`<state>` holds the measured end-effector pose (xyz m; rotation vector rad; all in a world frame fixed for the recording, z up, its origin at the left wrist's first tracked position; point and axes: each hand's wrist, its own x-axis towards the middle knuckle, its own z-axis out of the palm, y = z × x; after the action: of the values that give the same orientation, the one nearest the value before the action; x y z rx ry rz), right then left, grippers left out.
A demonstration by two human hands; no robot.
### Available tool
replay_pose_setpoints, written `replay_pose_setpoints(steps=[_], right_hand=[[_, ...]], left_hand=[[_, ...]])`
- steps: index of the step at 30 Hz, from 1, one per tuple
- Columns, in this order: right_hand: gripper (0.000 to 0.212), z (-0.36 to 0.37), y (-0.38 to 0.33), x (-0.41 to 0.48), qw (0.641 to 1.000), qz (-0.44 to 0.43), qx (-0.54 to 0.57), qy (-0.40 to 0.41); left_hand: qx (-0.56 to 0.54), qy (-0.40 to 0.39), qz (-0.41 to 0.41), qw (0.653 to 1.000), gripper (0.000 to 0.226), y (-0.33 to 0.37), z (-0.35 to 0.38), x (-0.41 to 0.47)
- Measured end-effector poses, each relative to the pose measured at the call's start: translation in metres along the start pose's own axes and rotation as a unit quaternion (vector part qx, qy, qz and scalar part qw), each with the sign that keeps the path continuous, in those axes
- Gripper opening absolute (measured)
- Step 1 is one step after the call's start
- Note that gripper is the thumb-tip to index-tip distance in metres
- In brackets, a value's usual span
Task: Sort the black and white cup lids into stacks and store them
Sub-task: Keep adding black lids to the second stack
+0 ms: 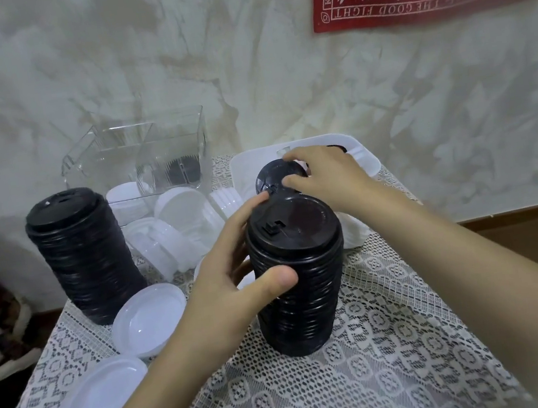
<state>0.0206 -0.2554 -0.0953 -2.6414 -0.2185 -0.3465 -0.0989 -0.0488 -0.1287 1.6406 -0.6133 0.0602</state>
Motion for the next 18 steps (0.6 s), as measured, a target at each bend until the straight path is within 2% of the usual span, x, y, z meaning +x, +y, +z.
replay_pose_setpoints(steps=[4, 8, 10, 13, 16, 18], right_hand=[[0.039, 0.005, 0.001, 0.018, 0.999, 0.038, 0.000, -0.017], [0.018, -0.004, 0.011, 0.021, 0.991, 0.073, 0.112, 0.032], [0.014, -0.007, 0.019, 0.018, 0.981, 0.088, 0.165, 0.056], [0.021, -0.007, 0.029, 0.013, 0.969, 0.105, 0.209, 0.074], [0.020, -0.005, 0.032, 0.013, 0.964, 0.117, 0.233, 0.060], [0.029, -0.004, 0.030, 0.014, 0.968, 0.105, 0.225, 0.049]], left_hand=[[0.002, -0.001, -0.002, 1.000, 0.081, -0.002, -0.002, 0.000], [0.008, -0.005, -0.001, 1.000, 0.077, -0.001, -0.002, -0.001], [0.013, -0.004, -0.002, 1.000, 0.073, -0.001, -0.002, -0.001], [0.016, -0.007, -0.001, 1.000, 0.075, -0.003, -0.002, -0.001], [0.013, -0.006, -0.002, 1.000, 0.072, -0.002, -0.001, -0.001], [0.015, -0.006, -0.003, 1.000, 0.074, -0.002, -0.001, -0.001]])
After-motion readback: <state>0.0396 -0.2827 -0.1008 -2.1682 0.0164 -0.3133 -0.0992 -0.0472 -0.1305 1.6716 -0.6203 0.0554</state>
